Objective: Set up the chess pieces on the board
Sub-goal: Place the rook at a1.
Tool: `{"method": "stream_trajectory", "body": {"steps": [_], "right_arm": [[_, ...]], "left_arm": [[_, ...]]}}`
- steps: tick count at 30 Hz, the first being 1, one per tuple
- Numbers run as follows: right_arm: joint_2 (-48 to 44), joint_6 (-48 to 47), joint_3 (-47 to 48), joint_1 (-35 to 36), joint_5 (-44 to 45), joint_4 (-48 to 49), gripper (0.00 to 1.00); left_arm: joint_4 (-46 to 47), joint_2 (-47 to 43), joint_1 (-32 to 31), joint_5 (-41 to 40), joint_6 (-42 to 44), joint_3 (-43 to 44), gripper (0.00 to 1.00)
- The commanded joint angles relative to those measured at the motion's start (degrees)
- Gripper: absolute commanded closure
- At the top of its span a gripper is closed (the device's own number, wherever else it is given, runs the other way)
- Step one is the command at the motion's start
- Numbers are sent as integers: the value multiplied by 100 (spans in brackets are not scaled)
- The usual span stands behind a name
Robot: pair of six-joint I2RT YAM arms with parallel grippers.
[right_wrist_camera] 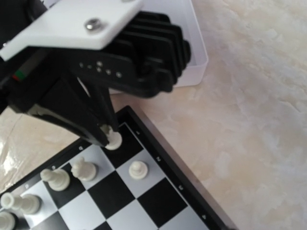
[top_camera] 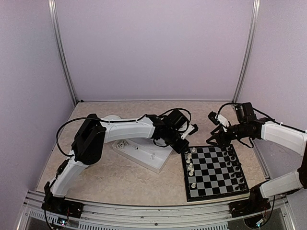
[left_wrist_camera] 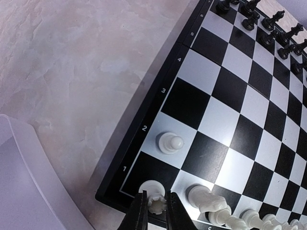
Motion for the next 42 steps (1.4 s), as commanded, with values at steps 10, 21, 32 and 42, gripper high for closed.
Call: {"method": "stream_trajectory", "body": {"steps": [10, 21, 32, 42], "right_arm": [[103, -43, -10, -60, -125, 34, 40], [111, -52, -4, -60, -149, 31, 40], [77, -34, 4, -60, -176, 0, 40], [67, -60, 18, -60, -127, 2, 40]], "left_arm": [[-3, 236, -32, 120, 6, 268, 84], [-2, 280, -27, 180, -21, 333, 83], [-225, -177, -27, -194, 24, 331, 67], [-1377, -2157, 84, -1524, 37, -931, 64]]}}
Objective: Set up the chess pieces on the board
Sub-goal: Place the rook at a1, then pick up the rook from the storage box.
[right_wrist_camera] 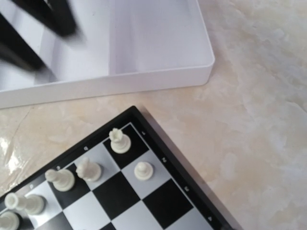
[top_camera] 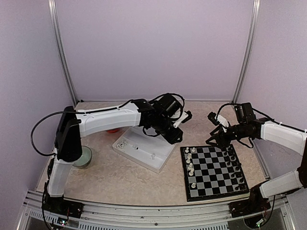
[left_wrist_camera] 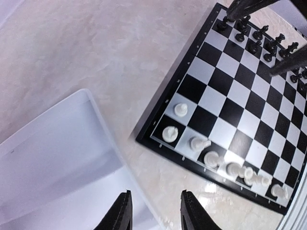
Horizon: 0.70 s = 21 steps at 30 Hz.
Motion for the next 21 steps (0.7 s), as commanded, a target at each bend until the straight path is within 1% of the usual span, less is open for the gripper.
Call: {"method": "stream_trajectory", "body": {"steps": [1, 3, 5, 6, 7, 9, 11, 15, 21], "right_arm": [[8, -56, 22, -60, -29, -7, 40], [17, -69, 26, -60, -46, -13, 40], [42, -82, 31, -60, -64, -22, 40], [54, -82, 38, -60, -71, -29, 40], [64, -90, 47, -60, -81, -40, 40], [89, -99, 66, -62, -96, -60, 40], [101, -105, 75, -60, -106, -65, 41], [83, -109, 62, -60, -143, -87, 41], [66, -126, 49, -60, -150, -94, 41]], "left_arm": [[-762, -1308, 196, -1158, -314, -868, 65], [-1193, -1564, 512, -1550, -962, -1226, 66], [-1314, -1771, 809, -1732, -1633, -1798, 67], [-1182, -1983, 914, -1724, -1983, -2180, 67], [-862, -2123, 1003, -1618, -2422, -2584, 66], [-325, -2417, 1109, -1329, -3038, -3237, 65], [-79, -2543, 1173, -1245, -3449, -3544, 65], [128, -2278, 1287, -1115, -3787, -3656, 65], [460, -1833, 1459, -893, -3808, -3523, 66]]}}
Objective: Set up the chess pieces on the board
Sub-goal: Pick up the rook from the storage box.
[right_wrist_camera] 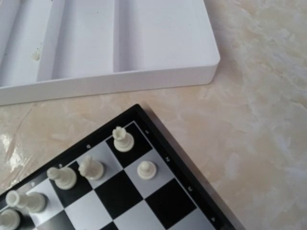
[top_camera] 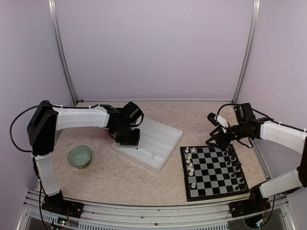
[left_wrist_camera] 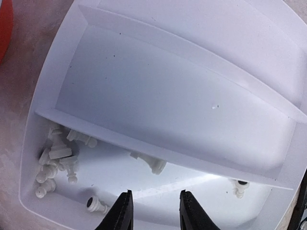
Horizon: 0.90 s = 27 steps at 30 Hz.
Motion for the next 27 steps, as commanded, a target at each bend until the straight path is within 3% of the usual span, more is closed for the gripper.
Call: {"method": "stream_trajectory", "body": {"steps": [1, 13, 20, 27], "right_arm": [[13, -37, 49, -60, -91, -76, 41], [96, -63, 66, -60, -135, -107, 41], [101, -63, 66, -60, -143, -105, 41], [119, -61, 84, -60, -165, -113, 41]], "left_arm": [[401, 369, 124, 171, -262, 242, 66], [305, 810, 130, 238, -257, 408, 71], [128, 233, -59, -309, -414, 126, 66], [325, -7, -103, -214, -581, -335, 66]]}}
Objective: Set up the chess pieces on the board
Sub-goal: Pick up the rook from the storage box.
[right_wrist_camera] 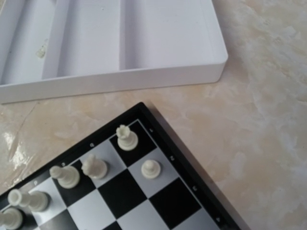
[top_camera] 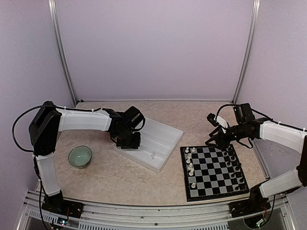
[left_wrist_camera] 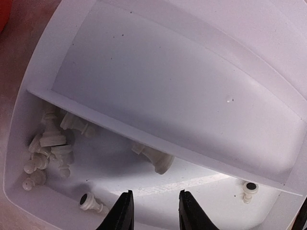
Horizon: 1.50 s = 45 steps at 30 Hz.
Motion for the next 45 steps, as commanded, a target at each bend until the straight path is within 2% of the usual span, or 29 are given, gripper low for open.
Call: {"method": "stream_trajectory", "body": {"steps": [1, 16, 24, 33, 45], "right_arm": [[46, -43, 82, -60, -113, -93, 41], [35, -43, 55, -60, -82, -100, 41], [77, -43, 64, -60, -98, -104, 41], [169, -25, 185, -55, -370, -193, 42], [904, 52, 1269, 199, -1317, -819, 45]], "left_arm": [[146, -173, -11, -40, -131, -167, 66], [408, 593, 120, 176, 136, 296, 71], [332, 720, -31, -34, 504, 136, 87], [351, -118, -453, -744, 2027, -720, 94], [1396, -1688, -597, -41, 3531, -1601, 94]]}}
